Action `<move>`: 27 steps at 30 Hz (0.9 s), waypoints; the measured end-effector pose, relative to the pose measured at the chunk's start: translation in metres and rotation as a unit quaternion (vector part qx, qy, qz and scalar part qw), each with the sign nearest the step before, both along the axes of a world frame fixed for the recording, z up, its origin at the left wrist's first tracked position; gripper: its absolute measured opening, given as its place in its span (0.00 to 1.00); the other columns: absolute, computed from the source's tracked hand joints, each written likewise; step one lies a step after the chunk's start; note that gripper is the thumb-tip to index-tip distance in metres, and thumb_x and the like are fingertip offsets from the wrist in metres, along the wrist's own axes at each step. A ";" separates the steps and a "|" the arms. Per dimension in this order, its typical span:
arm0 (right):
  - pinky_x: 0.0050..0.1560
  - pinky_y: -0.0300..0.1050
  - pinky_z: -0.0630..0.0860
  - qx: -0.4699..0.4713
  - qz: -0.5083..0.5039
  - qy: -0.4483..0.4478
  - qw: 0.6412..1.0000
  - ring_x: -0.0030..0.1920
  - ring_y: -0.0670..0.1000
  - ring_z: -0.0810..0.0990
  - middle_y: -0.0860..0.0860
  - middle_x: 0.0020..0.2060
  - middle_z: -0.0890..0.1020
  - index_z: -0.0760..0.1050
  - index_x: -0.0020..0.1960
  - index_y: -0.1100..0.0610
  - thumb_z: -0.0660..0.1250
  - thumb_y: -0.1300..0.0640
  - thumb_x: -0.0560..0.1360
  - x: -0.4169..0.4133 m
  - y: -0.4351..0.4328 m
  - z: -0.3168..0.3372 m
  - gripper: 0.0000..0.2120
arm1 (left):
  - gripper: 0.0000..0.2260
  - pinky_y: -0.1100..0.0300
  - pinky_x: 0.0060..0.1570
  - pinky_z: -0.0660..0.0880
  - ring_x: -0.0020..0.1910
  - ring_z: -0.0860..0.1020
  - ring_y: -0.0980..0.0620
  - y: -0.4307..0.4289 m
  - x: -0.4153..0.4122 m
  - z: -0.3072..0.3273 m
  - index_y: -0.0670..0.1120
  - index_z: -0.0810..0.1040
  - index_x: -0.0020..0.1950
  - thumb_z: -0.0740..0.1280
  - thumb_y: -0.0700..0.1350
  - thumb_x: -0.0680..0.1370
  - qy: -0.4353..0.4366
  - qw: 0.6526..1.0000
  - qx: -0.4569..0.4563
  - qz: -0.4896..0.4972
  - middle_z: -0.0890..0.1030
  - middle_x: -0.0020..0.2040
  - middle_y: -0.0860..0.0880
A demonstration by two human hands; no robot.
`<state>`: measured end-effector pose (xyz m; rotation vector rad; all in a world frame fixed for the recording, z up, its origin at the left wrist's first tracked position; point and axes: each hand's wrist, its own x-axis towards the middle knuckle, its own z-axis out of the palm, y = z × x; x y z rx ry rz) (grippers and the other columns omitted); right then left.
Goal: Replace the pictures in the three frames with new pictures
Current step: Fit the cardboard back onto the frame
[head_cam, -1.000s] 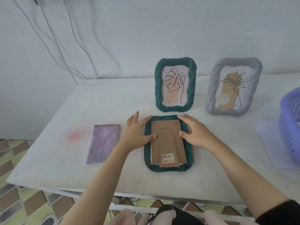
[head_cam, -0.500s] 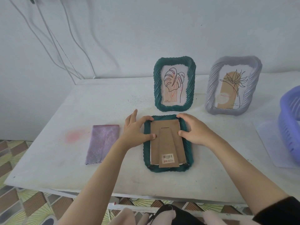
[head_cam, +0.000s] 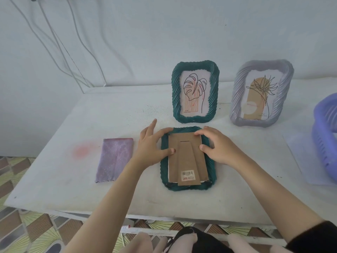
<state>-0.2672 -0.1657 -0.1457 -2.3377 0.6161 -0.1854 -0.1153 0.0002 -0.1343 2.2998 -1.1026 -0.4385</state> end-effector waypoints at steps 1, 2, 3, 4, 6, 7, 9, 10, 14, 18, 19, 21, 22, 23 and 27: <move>0.63 0.38 0.58 -0.008 -0.011 -0.006 1.000 0.71 0.48 0.62 0.48 0.71 0.63 0.69 0.65 0.46 0.64 0.57 0.75 -0.002 0.002 -0.001 0.19 | 0.25 0.54 0.68 0.53 0.73 0.51 0.50 0.002 -0.003 -0.001 0.61 0.70 0.65 0.72 0.49 0.70 -0.024 0.999 -0.022 -0.005 0.54 0.76 0.52; 0.63 0.39 0.59 -0.019 -0.020 -0.016 0.999 0.71 0.48 0.62 0.48 0.72 0.62 0.69 0.65 0.45 0.64 0.56 0.75 -0.005 0.005 -0.001 0.19 | 0.23 0.57 0.66 0.55 0.71 0.54 0.51 0.003 -0.007 -0.001 0.60 0.72 0.64 0.72 0.47 0.71 -0.051 0.998 -0.045 -0.011 0.59 0.74 0.53; 0.62 0.39 0.59 -0.030 -0.025 -0.028 0.999 0.71 0.48 0.63 0.47 0.73 0.61 0.69 0.65 0.44 0.64 0.55 0.75 -0.009 0.008 -0.001 0.19 | 0.20 0.59 0.65 0.57 0.68 0.59 0.51 0.004 -0.011 -0.003 0.57 0.75 0.62 0.71 0.45 0.72 -0.073 0.995 -0.068 -0.020 0.65 0.71 0.53; 0.62 0.39 0.61 -0.037 -0.026 -0.040 0.998 0.70 0.47 0.65 0.46 0.73 0.61 0.70 0.65 0.43 0.64 0.54 0.76 -0.012 0.011 -0.001 0.19 | 0.17 0.60 0.64 0.61 0.65 0.64 0.52 0.005 -0.016 -0.004 0.55 0.78 0.60 0.70 0.42 0.72 -0.083 0.992 -0.089 -0.029 0.70 0.67 0.53; 0.62 0.42 0.65 -0.039 -0.012 -0.053 0.998 0.61 0.41 0.72 0.43 0.73 0.59 0.70 0.65 0.41 0.63 0.53 0.76 -0.019 0.017 0.003 0.19 | 0.14 0.57 0.58 0.71 0.56 0.72 0.55 0.008 -0.025 -0.008 0.50 0.81 0.54 0.66 0.36 0.73 -0.075 0.988 -0.129 -0.048 0.77 0.58 0.53; 0.62 0.43 0.66 -0.037 0.001 -0.053 0.998 0.59 0.37 0.71 0.42 0.73 0.58 0.70 0.64 0.39 0.64 0.52 0.75 -0.023 0.020 0.004 0.19 | 0.14 0.56 0.54 0.74 0.54 0.74 0.56 0.011 -0.029 -0.009 0.49 0.82 0.52 0.64 0.35 0.74 -0.068 0.986 -0.144 -0.058 0.78 0.54 0.53; 0.62 0.41 0.65 -0.035 0.028 -0.039 0.998 0.66 0.38 0.66 0.38 0.73 0.56 0.69 0.63 0.36 0.65 0.50 0.74 -0.031 0.024 0.009 0.19 | 0.14 0.58 0.52 0.75 0.53 0.76 0.55 0.019 -0.036 -0.009 0.48 0.82 0.52 0.60 0.37 0.74 -0.052 0.983 -0.155 -0.081 0.79 0.53 0.54; 0.60 0.39 0.65 -0.034 0.040 -0.025 0.998 0.66 0.38 0.66 0.36 0.73 0.54 0.69 0.63 0.35 0.66 0.48 0.73 -0.036 0.025 0.011 0.20 | 0.15 0.60 0.53 0.75 0.54 0.75 0.56 0.023 -0.038 -0.008 0.49 0.82 0.53 0.59 0.38 0.74 -0.036 0.984 -0.148 -0.092 0.79 0.54 0.56; 0.46 0.30 0.63 -0.036 0.093 0.047 0.994 0.44 0.27 0.67 0.30 0.72 0.45 0.66 0.62 0.30 0.70 0.41 0.68 -0.052 0.025 0.018 0.25 | 0.16 0.69 0.59 0.68 0.63 0.68 0.60 0.041 -0.038 -0.007 0.58 0.77 0.60 0.62 0.41 0.77 0.014 0.988 -0.063 -0.143 0.71 0.66 0.57; 0.39 0.24 0.59 -0.037 0.129 0.098 0.986 0.37 0.24 0.62 0.29 0.71 0.40 0.63 0.64 0.29 0.71 0.36 0.64 -0.059 0.023 0.017 0.31 | 0.19 0.62 0.69 0.58 0.70 0.60 0.60 0.052 -0.036 -0.009 0.63 0.70 0.66 0.61 0.55 0.74 -0.010 0.980 0.001 -0.197 0.59 0.74 0.57; 0.40 0.24 0.59 -0.033 0.133 0.102 0.985 0.39 0.24 0.62 0.29 0.71 0.40 0.63 0.64 0.29 0.71 0.36 0.63 -0.059 0.023 0.017 0.32 | 0.22 0.62 0.70 0.57 0.71 0.58 0.59 0.053 -0.035 -0.010 0.64 0.68 0.67 0.60 0.59 0.73 -0.011 0.978 0.012 -0.206 0.58 0.74 0.58; 0.41 0.23 0.59 -0.025 0.138 0.104 0.985 0.47 0.27 0.62 0.29 0.71 0.39 0.62 0.64 0.29 0.72 0.36 0.63 -0.059 0.022 0.018 0.33 | 0.25 0.61 0.70 0.56 0.71 0.58 0.58 0.054 -0.032 -0.009 0.65 0.66 0.68 0.60 0.62 0.70 -0.013 0.975 0.030 -0.221 0.56 0.75 0.57; 0.41 0.23 0.59 -0.023 0.140 0.105 0.984 0.51 0.28 0.61 0.29 0.71 0.39 0.62 0.64 0.28 0.72 0.36 0.63 -0.058 0.022 0.019 0.32 | 0.25 0.61 0.70 0.54 0.71 0.58 0.57 0.054 -0.030 -0.008 0.66 0.65 0.68 0.60 0.62 0.70 -0.020 0.973 0.036 -0.227 0.55 0.75 0.57; 0.41 0.23 0.59 -0.024 0.141 0.106 0.984 0.50 0.28 0.62 0.29 0.71 0.39 0.63 0.64 0.28 0.72 0.36 0.63 -0.058 0.021 0.020 0.32 | 0.25 0.62 0.70 0.51 0.71 0.58 0.57 0.054 -0.029 -0.007 0.67 0.65 0.68 0.60 0.62 0.70 -0.030 0.972 0.042 -0.231 0.55 0.76 0.57; 0.38 0.22 0.60 -0.035 0.148 0.103 0.983 0.40 0.19 0.62 0.28 0.70 0.41 0.63 0.65 0.31 0.70 0.37 0.65 -0.057 0.022 0.020 0.31 | 0.24 0.61 0.70 0.42 0.73 0.55 0.57 0.052 -0.026 -0.002 0.68 0.63 0.68 0.58 0.63 0.71 -0.079 0.965 0.070 -0.240 0.55 0.76 0.57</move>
